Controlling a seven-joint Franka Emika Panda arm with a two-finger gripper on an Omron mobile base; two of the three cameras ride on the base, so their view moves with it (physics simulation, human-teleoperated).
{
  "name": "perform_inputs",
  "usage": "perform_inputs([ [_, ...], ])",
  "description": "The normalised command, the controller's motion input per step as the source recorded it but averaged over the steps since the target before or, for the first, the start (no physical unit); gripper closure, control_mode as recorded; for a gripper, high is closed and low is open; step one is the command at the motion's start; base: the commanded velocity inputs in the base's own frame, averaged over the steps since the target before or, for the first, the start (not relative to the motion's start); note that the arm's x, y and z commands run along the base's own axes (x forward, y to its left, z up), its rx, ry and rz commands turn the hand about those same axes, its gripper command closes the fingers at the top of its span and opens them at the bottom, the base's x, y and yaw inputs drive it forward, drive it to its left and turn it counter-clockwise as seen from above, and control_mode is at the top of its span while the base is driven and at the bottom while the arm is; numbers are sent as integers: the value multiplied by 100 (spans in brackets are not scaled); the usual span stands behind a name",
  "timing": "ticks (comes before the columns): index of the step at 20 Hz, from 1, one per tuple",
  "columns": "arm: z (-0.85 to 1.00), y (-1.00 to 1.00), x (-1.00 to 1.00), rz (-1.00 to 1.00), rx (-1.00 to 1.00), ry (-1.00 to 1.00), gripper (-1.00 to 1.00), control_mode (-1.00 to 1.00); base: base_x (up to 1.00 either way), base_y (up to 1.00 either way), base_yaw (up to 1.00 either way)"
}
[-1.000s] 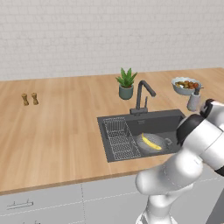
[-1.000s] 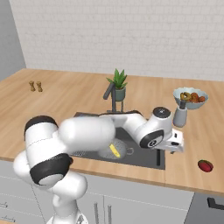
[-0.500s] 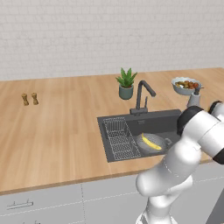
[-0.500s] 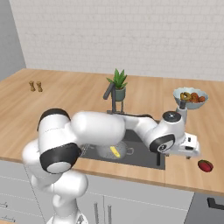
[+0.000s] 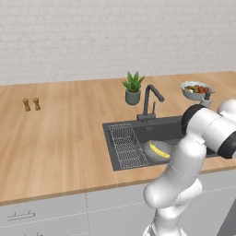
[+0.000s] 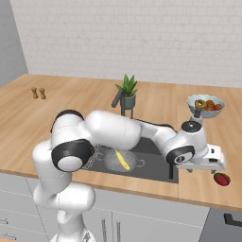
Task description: Put the colander in the sink, put the banana, mango in the colander, and turn on the sink faucet and pour water over the colander.
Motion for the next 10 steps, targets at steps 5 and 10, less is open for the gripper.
perform_inputs([
  [5,0,-20,0,12,0,6,-100,-100,0,0,0],
  [10,0,-27,0,19,0,0,-100,-100,0,0,0],
])
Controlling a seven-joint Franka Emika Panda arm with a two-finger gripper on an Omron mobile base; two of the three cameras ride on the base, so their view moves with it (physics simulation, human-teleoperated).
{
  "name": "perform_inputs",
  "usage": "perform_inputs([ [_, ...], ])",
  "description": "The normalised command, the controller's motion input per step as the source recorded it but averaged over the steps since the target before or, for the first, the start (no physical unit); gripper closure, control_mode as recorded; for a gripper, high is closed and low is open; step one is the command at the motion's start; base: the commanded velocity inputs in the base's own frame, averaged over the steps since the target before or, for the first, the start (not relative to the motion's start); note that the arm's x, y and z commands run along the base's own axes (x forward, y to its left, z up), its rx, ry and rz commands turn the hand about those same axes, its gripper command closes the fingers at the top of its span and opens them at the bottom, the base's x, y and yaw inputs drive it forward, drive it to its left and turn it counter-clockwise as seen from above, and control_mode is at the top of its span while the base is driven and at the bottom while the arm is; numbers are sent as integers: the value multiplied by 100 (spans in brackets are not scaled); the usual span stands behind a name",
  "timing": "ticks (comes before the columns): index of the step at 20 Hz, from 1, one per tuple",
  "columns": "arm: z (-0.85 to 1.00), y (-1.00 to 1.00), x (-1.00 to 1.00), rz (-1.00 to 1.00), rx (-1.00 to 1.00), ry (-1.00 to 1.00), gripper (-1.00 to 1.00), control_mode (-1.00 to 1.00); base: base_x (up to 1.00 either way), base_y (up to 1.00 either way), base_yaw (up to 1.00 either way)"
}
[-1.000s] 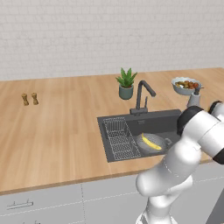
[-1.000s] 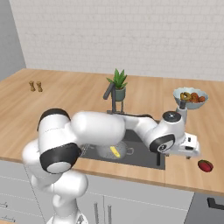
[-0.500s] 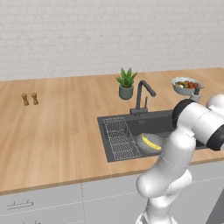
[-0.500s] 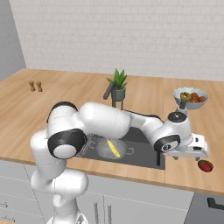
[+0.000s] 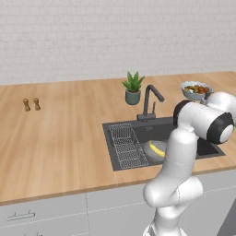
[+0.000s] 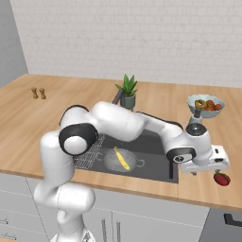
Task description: Put the colander in the sink, put the banana, mango in the colander, and turn on the sink faucet and pour water over the colander.
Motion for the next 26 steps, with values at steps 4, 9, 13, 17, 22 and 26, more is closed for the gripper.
perform_inputs([
  [4,-3,-22,-3,19,0,0,-100,-100,0,0,0],
  [9,-1,-24,1,12,0,3,-100,-100,0,0,0],
  [13,0,-22,2,8,0,11,-100,-100,0,0,0],
  [17,0,-17,9,6,0,18,-100,-100,0,0,0],
  [22,-1,-12,14,2,0,19,-100,-100,0,0,0],
  [26,-1,-7,19,0,0,12,-100,-100,0,0,0],
])
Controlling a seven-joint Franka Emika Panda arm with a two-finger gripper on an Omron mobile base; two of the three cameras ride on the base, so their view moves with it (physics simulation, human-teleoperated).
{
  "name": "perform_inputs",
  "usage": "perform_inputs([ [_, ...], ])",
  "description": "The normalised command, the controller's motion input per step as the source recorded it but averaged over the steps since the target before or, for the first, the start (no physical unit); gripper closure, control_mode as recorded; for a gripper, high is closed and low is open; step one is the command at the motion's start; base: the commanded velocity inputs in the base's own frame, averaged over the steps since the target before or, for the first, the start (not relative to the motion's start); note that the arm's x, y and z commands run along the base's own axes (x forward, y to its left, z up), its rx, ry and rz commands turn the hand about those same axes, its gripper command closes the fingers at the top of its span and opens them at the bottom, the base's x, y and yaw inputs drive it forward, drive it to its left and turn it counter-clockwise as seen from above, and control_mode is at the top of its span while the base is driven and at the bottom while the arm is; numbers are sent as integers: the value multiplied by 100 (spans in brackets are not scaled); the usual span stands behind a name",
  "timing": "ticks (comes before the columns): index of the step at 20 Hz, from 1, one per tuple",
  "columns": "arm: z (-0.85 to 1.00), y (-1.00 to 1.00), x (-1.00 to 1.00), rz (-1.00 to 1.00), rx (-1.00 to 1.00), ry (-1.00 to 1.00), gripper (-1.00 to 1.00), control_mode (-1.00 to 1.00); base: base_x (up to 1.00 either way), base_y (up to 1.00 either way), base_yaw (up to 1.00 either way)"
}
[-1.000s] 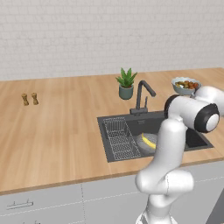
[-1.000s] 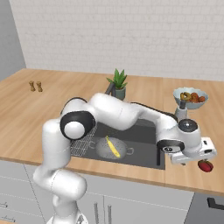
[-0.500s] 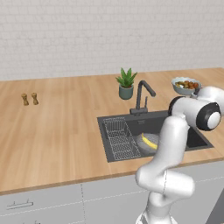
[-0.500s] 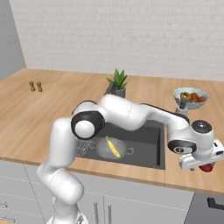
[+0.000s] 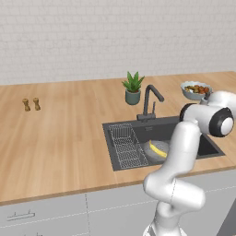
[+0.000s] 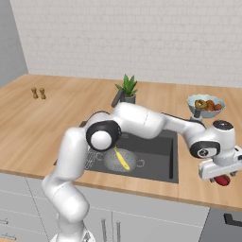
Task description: Put the colander in the sink, put the banana, mango in the colander, and turn on the sink faucet and pour water over the colander.
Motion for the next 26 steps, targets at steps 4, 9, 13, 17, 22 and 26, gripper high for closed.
perform_inputs([
  [4,-7,-2,12,0,1,7,-100,-100,0,0,0],
  [9,-12,0,5,0,4,3,-100,-100,0,0,0],
  [13,-13,0,8,0,3,0,-100,-100,0,0,0],
  [17,-12,0,20,0,2,0,-100,-100,0,0,0],
  [22,-14,-1,23,0,0,1,-100,-100,0,0,0],
  [26,-16,-8,23,0,3,6,-100,-100,0,0,0],
])
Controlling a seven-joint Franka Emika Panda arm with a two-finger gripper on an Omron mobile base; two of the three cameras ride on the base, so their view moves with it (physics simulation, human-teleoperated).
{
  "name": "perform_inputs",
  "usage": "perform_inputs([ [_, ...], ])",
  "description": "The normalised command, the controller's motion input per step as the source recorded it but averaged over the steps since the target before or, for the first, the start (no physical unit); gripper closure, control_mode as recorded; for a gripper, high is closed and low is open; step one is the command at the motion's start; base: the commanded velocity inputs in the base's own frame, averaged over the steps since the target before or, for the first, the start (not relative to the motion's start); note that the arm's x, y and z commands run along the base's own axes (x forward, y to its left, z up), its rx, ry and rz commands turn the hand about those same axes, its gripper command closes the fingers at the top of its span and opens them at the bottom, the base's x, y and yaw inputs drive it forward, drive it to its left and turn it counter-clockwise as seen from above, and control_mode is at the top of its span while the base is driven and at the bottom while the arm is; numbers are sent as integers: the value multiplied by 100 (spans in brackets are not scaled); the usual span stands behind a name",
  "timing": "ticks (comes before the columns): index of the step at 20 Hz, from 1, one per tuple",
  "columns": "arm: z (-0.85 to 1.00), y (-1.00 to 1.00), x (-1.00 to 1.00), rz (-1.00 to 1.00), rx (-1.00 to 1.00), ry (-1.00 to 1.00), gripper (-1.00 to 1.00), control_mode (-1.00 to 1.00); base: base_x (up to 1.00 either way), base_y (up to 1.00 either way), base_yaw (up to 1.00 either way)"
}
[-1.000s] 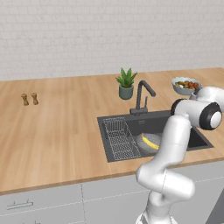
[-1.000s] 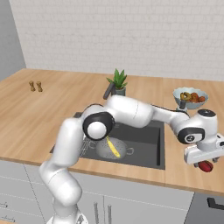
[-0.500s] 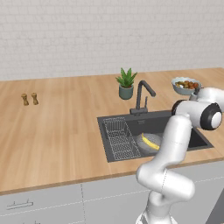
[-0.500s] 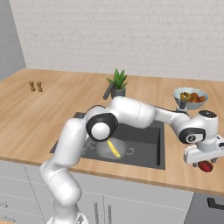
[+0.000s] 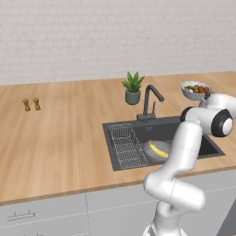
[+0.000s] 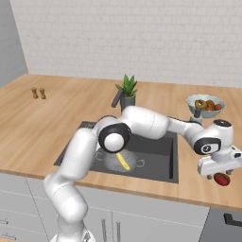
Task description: Put the colander in the sink, put the banana, mango in the colander, and turn on the sink faucet and pour water over the colander.
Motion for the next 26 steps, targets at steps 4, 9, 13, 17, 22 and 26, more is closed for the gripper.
perform_inputs([
  [4,-17,-9,17,0,6,2,-100,-100,0,0,0],
  [9,-15,-12,2,0,5,0,-100,-100,0,0,0],
  [13,-11,-13,3,0,3,0,-100,-100,0,0,0],
  [17,-9,-13,8,0,1,0,-100,-100,0,0,0],
  [22,-9,-8,11,0,0,0,-100,-100,0,0,0],
  [26,-14,-6,5,0,0,0,-100,-100,0,0,0],
])
